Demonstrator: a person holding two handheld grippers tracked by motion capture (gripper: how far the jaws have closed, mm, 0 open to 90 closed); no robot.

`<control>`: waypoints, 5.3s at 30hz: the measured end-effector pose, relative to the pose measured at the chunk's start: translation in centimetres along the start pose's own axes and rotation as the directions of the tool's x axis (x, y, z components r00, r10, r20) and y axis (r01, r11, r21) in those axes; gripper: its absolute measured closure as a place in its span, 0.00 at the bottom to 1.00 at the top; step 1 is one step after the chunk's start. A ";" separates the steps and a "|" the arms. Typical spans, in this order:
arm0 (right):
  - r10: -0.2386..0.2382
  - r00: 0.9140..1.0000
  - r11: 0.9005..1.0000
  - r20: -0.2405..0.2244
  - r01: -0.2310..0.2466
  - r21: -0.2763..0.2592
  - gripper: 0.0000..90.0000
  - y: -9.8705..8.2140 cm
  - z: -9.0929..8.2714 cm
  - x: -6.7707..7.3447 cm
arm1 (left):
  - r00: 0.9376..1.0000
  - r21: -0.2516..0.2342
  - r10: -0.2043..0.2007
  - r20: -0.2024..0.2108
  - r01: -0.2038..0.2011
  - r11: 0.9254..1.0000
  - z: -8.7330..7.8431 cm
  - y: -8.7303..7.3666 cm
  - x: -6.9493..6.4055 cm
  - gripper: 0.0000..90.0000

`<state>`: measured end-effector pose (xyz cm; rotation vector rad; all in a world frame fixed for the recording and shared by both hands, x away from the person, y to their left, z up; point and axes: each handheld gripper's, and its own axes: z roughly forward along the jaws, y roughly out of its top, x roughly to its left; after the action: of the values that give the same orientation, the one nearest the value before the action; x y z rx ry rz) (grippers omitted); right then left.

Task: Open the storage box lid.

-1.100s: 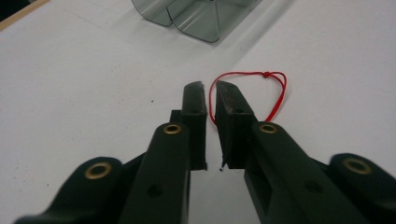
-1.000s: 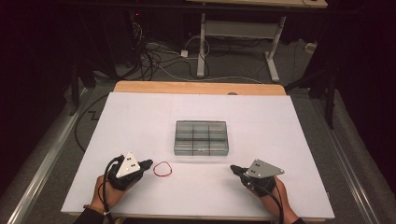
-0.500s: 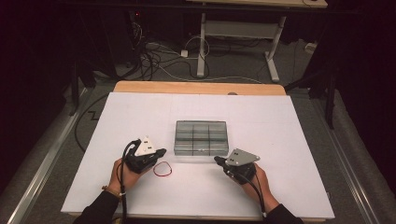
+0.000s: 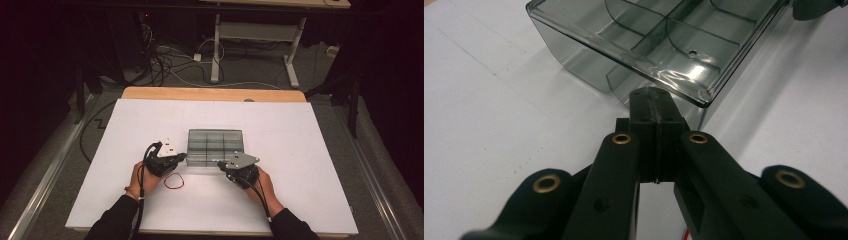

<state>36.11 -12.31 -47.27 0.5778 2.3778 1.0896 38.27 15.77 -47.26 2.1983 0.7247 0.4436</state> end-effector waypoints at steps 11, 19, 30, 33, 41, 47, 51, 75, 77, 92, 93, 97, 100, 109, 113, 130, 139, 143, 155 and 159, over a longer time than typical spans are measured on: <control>0.004 1.000 1.000 -0.013 -0.005 -0.013 1.00 0.0 0.1 0.3 | 1.000 0.001 0.002 -0.004 -0.002 1.000 -0.1 0.0 -0.1 0.98; -0.013 1.000 1.000 -0.017 0.012 -0.008 1.00 -0.1 0.1 0.6 | 1.000 -0.002 0.002 -0.010 -0.002 1.000 -0.3 -0.1 -0.2 0.98; 0.000 1.000 1.000 0.005 0.000 -0.005 1.00 -0.1 0.2 0.3 | 1.000 0.004 0.010 -0.012 -0.010 1.000 -0.1 0.0 -0.3 0.98; -0.005 1.000 1.000 0.007 0.005 -0.009 1.00 0.0 0.3 0.3 | 1.000 0.002 0.011 -0.014 -0.011 1.000 -0.1 0.0 -0.3 0.98; -0.002 1.000 1.000 0.014 0.002 -0.018 1.00 -0.1 0.3 0.4 | 0.999 -0.004 0.038 0.004 -0.038 0.999 -1.1 0.0 -0.9 0.98; -0.001 1.000 1.000 0.017 0.001 -0.010 1.00 -0.1 0.4 0.5 | 0.999 0.003 0.034 0.018 -0.034 0.999 -1.2 -0.1 -1.1 0.98; -0.004 1.000 1.000 0.017 0.004 -0.009 1.00 -0.1 0.4 0.5 | 0.999 -0.001 0.030 0.034 -0.030 1.000 -1.5 -0.2 -1.1 0.95; -0.018 1.000 1.000 0.021 0.018 -0.005 1.00 0.0 0.4 0.6 | 0.998 0.000 -0.006 0.055 0.006 1.000 -1.2 0.1 -1.3 0.81; -0.018 1.000 1.000 0.023 0.018 -0.004 1.00 0.0 0.4 0.7 | 0.998 -0.002 -0.008 0.057 0.009 1.000 -1.2 0.1 -1.3 0.82; 0.003 0.999 1.000 0.034 -0.002 -0.025 1.00 0.0 0.1 0.4 | 0.998 -0.013 -0.020 0.066 0.021 1.000 -1.4 0.2 -1.0 0.84; 0.001 0.999 1.000 0.035 0.000 -0.026 1.00 0.0 0.1 0.4 | 0.997 -0.014 -0.022 0.068 0.023 1.000 -1.4 0.2 -1.0 0.85; -0.010 0.999 1.000 0.031 0.011 -0.027 1.00 0.1 0.2 0.5 | 0.997 -0.015 -0.027 0.070 0.028 1.000 -1.4 0.2 -1.0 0.85; -0.008 0.999 0.999 0.032 0.009 -0.031 1.00 0.1 0.1 0.5 | 0.996 -0.019 -0.037 0.075 0.039 0.999 -1.6 0.2 -0.9 0.88; -0.020 0.999 0.998 0.034 0.022 -0.058 1.00 0.5 -0.3 0.8 | 0.997 0.006 -0.031 0.077 0.031 1.000 -1.4 0.1 -0.9 0.90; -0.027 0.999 0.999 0.021 0.028 -0.037 1.00 0.4 -0.3 0.7 | 0.997 0.005 -0.034 0.065 0.034 0.999 -1.4 0.1 -0.9 0.92; -0.016 0.999 0.999 0.050 0.018 -0.035 1.00 0.4 0.1 0.6 | 0.999 -0.010 -0.016 0.040 0.016 1.000 -1.3 0.1 -1.2 0.92; 0.006 0.998 0.997 0.058 -0.001 -0.074 1.00 0.5 -0.4 0.3 | 0.999 -0.041 -0.013 0.045 0.015 0.999 -1.6 0.2 -1.1 0.93; 0.006 0.998 0.996 0.070 0.001 -0.088 1.00 0.6 -0.6 0.3 | 0.999 -0.075 -0.026 0.037 0.028 0.997 -1.6 0.4 -1.0 0.96; 0.006 0.995 0.997 0.095 0.001 -0.073 0.90 -0.1 -2.5 -0.7 | 1.000 -0.098 -0.011 0.022 0.014 0.995 -1.4 0.7 -1.0 0.98; 0.004 0.994 0.996 0.113 0.006 -0.088 0.84 -0.4 -4.2 -1.2 | 1.000 -0.097 -0.010 0.025 0.013 0.995 -1.4 0.7 -1.0 0.97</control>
<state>34.65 -15.68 -44.90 0.5907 2.2214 1.1248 36.99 15.54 -45.94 2.1044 0.6882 0.4363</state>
